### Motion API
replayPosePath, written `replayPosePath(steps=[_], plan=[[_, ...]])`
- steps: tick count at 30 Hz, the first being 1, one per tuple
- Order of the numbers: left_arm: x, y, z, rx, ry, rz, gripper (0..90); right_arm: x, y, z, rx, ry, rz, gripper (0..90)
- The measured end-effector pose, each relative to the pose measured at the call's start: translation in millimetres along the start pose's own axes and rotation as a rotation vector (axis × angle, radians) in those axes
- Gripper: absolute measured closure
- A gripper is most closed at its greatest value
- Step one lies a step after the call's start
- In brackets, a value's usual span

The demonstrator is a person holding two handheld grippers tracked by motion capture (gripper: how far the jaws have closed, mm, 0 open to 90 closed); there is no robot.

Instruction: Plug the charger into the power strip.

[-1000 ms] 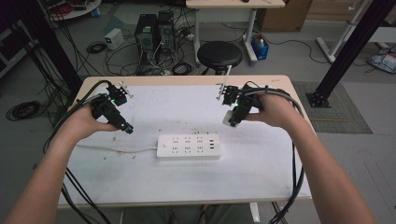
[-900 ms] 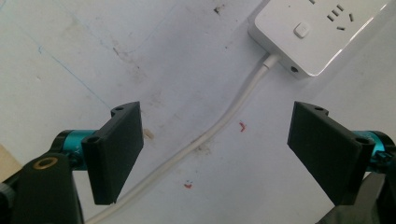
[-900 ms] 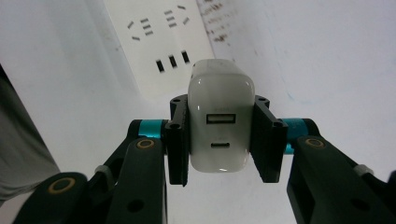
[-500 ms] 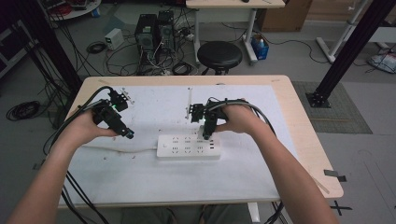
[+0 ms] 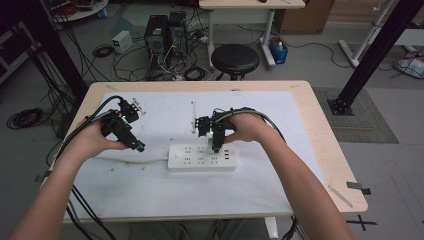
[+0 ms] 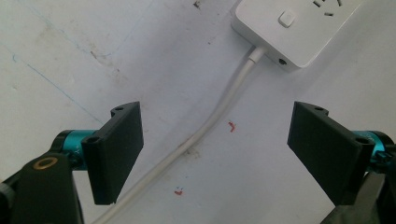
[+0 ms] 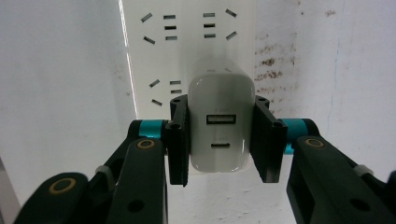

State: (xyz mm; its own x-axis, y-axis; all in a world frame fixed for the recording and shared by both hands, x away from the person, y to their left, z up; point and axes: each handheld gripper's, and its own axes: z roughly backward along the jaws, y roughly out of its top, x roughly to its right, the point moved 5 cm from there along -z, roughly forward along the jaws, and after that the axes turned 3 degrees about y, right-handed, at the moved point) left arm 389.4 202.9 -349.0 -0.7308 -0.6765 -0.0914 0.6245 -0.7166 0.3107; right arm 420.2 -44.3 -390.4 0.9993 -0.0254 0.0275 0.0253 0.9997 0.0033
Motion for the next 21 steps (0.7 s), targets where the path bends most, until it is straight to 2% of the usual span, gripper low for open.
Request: replayPosePath(steps=[4, 5, 6, 10, 11, 16, 21], plan=[[2.6, 0.6, -1.4, -0.006, -0.008, -0.009, 18.3, 0.8, 2.7, -1.1, -0.007, -0.001, 0.012, 62.6], [3.2, 0.6, -1.6, -0.007, -0.008, -0.013, 18.4, 1.3, 2.4, -8.6, -0.043, -0.008, 0.047, 62.7], [4.5, 0.8, -2.5, 0.0, -0.007, -0.005, 18.4, 1.3, 2.4, -8.6, -0.043, -0.008, 0.047, 62.7], [5.2, -0.4, -4.6, -0.013, -0.017, -0.017, 18.3, 1.9, 1.4, -10.0, -0.016, -0.002, 0.057, 63.0], [5.4, -0.4, -6.0, -0.014, -0.021, -0.012, 18.3, 2.3, 1.4, -10.2, -0.022, -0.006, 0.07, 63.1], [5.4, -0.2, -12.9, -0.04, -0.032, -0.028, 18.3, 1.0, 1.4, -12.7, -0.017, -0.017, 0.054, 62.8], [9.4, 3.4, -16.8, -0.026, -0.035, -0.019, 18.3, -0.3, 3.8, -17.6, -0.044, -0.022, 0.054, 63.0]])
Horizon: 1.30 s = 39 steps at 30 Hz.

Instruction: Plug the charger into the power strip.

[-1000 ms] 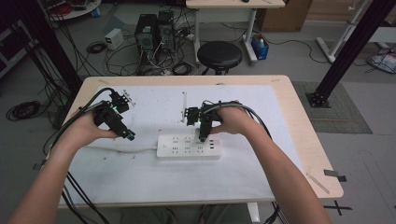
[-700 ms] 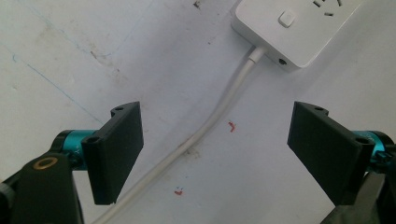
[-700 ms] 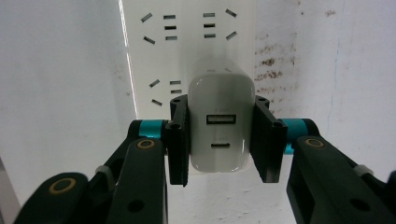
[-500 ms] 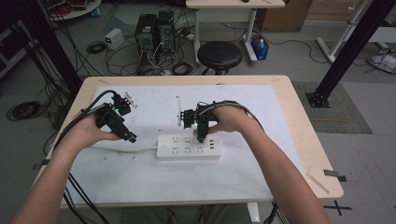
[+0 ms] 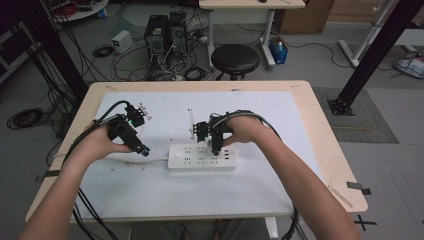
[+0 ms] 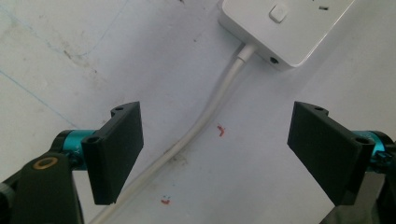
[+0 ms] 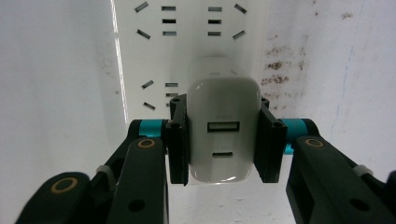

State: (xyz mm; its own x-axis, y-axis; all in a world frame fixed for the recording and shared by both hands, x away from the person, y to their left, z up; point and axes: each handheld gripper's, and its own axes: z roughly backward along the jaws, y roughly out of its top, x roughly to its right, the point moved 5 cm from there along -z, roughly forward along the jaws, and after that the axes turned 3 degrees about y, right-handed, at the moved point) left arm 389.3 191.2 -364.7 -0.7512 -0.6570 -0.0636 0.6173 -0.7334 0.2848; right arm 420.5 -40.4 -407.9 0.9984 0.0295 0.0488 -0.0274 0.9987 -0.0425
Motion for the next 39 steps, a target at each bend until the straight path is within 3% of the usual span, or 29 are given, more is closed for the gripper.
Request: replayPosePath(steps=[4, 6, 10, 15, 17, 20, 21, 22, 23, 24, 26, 28, 29, 30, 31, 32, 33, 34, 35, 36, 39], plan=[[0.0, 2.8, 1.4, -0.004, 0.003, -0.014, 18.3, -0.1, -0.7, -1.0, 0.011, -0.002, 0.002, 63.0], [0.7, 4.2, 0.8, 0.005, 0.004, -0.006, 18.3, -0.7, 1.1, -0.9, -0.014, -0.009, 0.006, 63.0], [4.1, 7.0, 0.7, -0.002, 0.001, -0.029, 18.3, 3.9, 1.7, -3.9, 0.0, 0.022, -0.003, 62.9], [3.7, 5.3, 3.1, 0.015, 0.005, -0.014, 18.3, 3.6, 2.6, -9.6, -0.008, 0.009, 0.004, 62.3], [1.3, 3.7, 5.1, 0.019, 0.007, -0.018, 18.3, 3.3, 2.1, -12.7, 0.007, 0.011, 0.003, 62.2], [-0.1, 1.9, 5.4, 0.039, 0.004, 0.007, 18.3, 3.9, -1.2, -12.2, 0.046, 0.039, -0.031, 61.0], [-1.7, 0.7, 5.7, 0.039, 0.005, 0.008, 18.1, 4.3, -4.6, -10.2, 0.09, 0.061, -0.042, 56.5], [-1.7, 0.7, 5.7, 0.039, 0.005, 0.008, 17.5, 4.3, -4.6, -10.2, 0.09, 0.061, -0.042, 56.5], [-3.3, -1.0, 6.0, 0.036, 0.006, 0.012, 17.5, 5.3, -9.9, -4.3, 0.156, 0.096, -0.071, 50.0], [-6.4, -4.8, 6.1, 0.042, 0.009, 0.02, 17.4, 9.2, -27.0, 10.1, 0.266, 0.122, -0.17, 35.7], [-9.7, -7.6, 6.2, 0.055, 0.004, 0.032, 17.4, 13.1, -51.2, 21.9, 0.341, 0.095, -0.237, 28.5], [-14.0, -8.9, 5.5, 0.072, 0.014, 0.052, 16.6, 18.4, -80.8, 29.6, 0.358, 0.065, -0.395, 20.5], [-14.0, -8.9, 5.5, 0.072, 0.014, 0.052, 16.6, 18.4, -80.8, 29.6, 0.358, 0.065, -0.395, 20.5], [-19.2, -10.3, 4.9, 0.081, 0.018, 0.066, 16.6, 24.0, -112.1, 35.2, 0.373, 0.035, -0.598, 20.5], [-19.2, -10.3, 4.9, 0.081, 0.018, 0.066, 16.6, 24.0, -112.1, 35.2, 0.373, 0.035, -0.598, 20.5], [-21.6, -10.7, 4.4, 0.084, 0.02, 0.076, 16.1, 26.8, -143.6, 37.7, 0.371, 0.006, -0.813, 20.3], [-23.7, -11.1, 3.6, 0.083, 0.025, 0.085, 16.1, 26.8, -143.6, 37.7, 0.371, 0.006, -0.813, 20.3], [-25.6, -11.3, 3.0, 0.082, 0.03, 0.09, 14.5, 25.5, -171.3, 37.8, 0.346, -0.012, -0.981, 14.8], [-27.0, -11.2, 2.5, 0.084, 0.034, 0.099, 14.5, 25.5, -171.3, 37.8, 0.346, -0.012, -0.981, 14.8], [-29.9, -10.8, 3.2, 0.077, 0.047, 0.11, 14.5, 21.4, -191.2, 35.2, 0.289, -0.009, -1.075, 12.7], [-30.9, -9.1, 3.7, 0.078, 0.06, 0.116, 14.5, 17.6, -203.9, 33.9, 0.25, -0.006, -1.112, 12.7]])
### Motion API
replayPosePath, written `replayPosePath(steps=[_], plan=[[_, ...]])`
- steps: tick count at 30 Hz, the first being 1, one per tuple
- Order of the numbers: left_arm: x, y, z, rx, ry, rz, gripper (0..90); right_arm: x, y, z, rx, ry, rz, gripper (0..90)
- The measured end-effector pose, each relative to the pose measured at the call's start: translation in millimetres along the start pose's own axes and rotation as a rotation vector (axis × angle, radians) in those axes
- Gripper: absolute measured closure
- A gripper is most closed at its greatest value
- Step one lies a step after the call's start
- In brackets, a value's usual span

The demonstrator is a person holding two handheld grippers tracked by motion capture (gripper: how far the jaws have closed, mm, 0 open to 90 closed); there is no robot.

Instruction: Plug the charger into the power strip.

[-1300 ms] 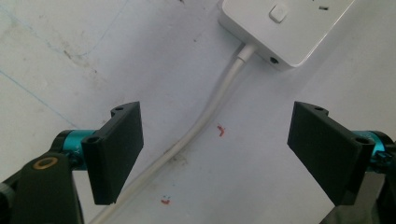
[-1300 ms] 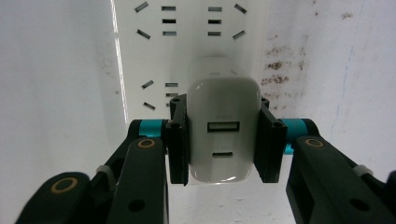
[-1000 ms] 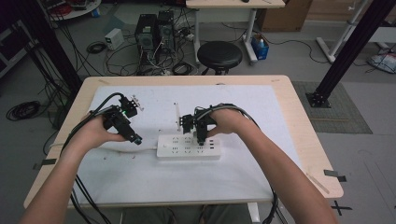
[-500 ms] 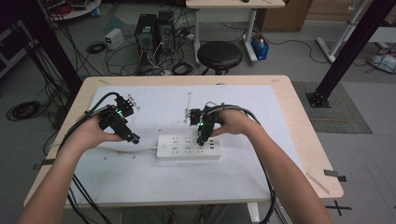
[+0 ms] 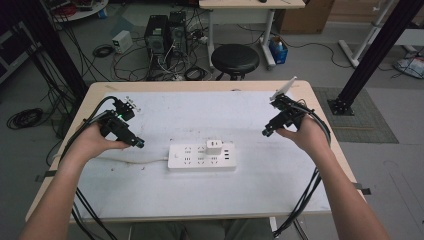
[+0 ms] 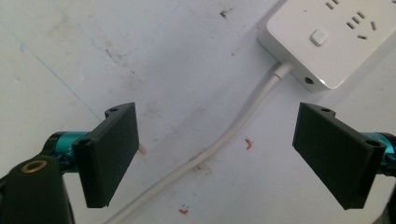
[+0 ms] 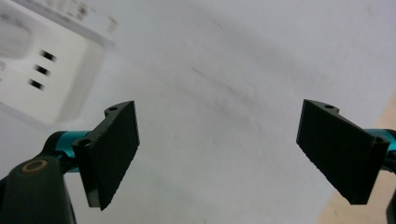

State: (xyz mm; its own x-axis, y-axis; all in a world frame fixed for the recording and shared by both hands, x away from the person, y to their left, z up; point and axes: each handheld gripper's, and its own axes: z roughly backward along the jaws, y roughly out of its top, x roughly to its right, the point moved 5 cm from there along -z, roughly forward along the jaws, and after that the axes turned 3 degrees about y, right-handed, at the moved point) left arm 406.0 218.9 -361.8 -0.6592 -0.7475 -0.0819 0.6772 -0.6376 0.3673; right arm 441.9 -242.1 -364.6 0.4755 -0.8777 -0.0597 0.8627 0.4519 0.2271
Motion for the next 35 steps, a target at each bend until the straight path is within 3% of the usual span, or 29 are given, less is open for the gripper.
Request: replayPosePath(steps=[1, 8, 17, 35], plan=[[-0.4, 2.6, 0.8, 0.0, 0.009, 0.009, 14.5, 6.7, -6.2, 1.9, -0.004, -0.036, -0.032, 12.7], [2.6, 10.5, 2.8, -0.026, 0.021, 0.009, 14.6, 19.4, -16.3, 11.8, -0.003, -0.065, -0.062, 12.7], [7.5, 17.5, 4.5, -0.026, 0.034, 0.013, 14.6, 24.9, -18.3, 12.0, 0.013, -0.05, -0.06, 12.7], [6.3, 16.8, 0.0, -0.031, 0.035, 0.025, 14.6, 27.0, -18.6, 8.9, -0.002, -0.034, -0.034, 12.7]])
